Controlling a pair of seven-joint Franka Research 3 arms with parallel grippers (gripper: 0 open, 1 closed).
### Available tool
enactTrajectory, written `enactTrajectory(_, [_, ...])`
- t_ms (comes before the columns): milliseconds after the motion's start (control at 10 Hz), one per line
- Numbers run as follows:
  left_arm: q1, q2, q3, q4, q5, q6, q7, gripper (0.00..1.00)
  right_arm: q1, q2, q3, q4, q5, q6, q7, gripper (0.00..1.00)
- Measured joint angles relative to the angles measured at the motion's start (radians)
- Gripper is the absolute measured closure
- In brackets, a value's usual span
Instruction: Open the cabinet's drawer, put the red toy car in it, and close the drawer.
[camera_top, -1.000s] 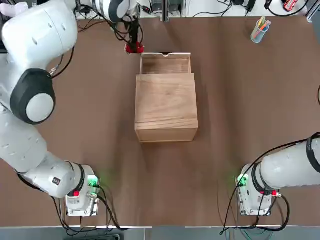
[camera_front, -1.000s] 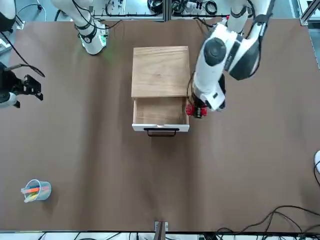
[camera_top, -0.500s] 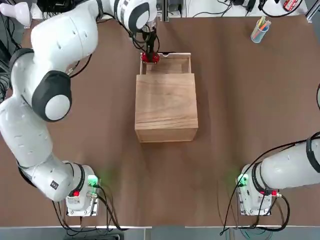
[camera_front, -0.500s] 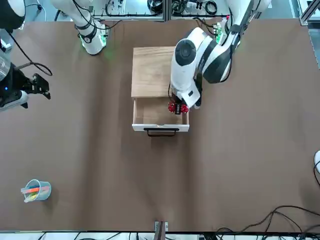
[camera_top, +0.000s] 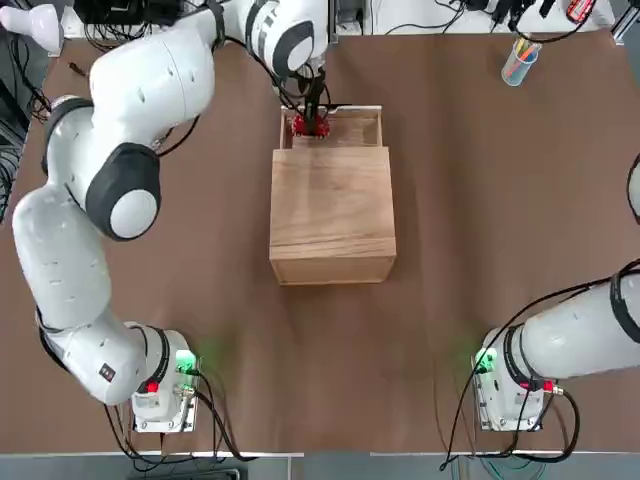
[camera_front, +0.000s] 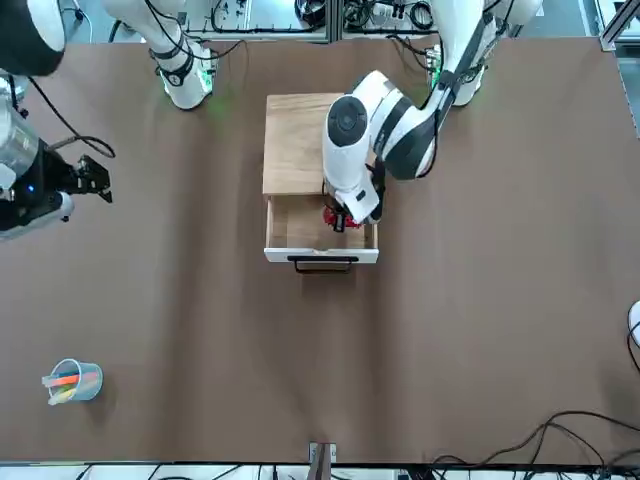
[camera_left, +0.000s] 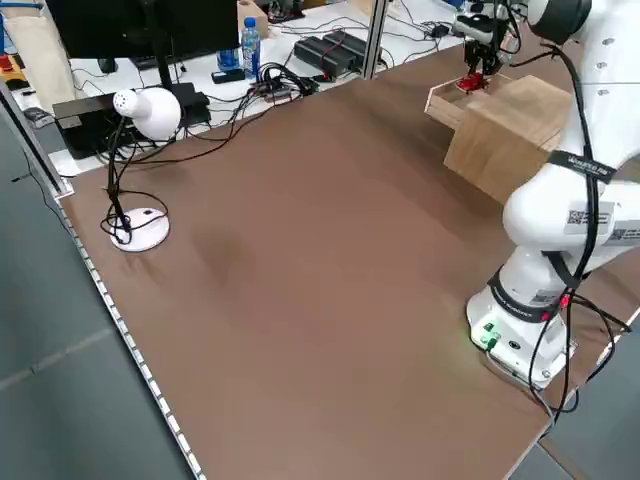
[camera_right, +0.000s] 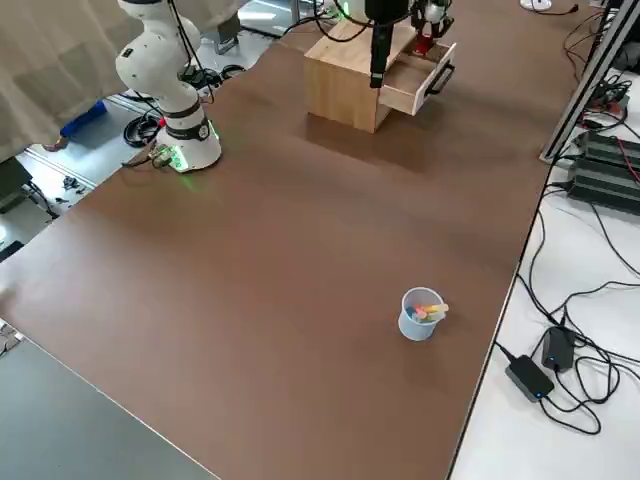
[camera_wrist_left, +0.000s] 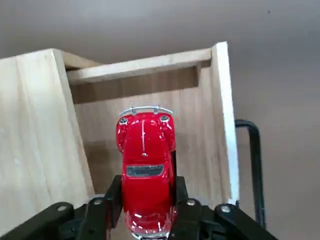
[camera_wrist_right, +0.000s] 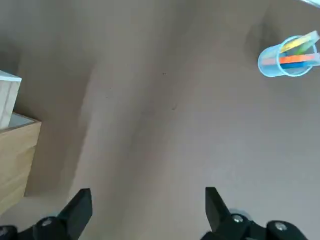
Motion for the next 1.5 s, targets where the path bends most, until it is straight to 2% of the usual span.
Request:
enactTrajectory(1200, [-0.017,0.086,0.0,0.013,-0.003,0.07,0.001,0.55,0.016,0.049,0.001,-0.001,0.002,0.01,0.0,0.0])
enactTrajectory(1500, [-0.017,0.086,-0.001,0.023,-0.003,0.072,0.005,0.15,0.028,0.083,0.002,0.0,0.003,0.013,0.0,0.0])
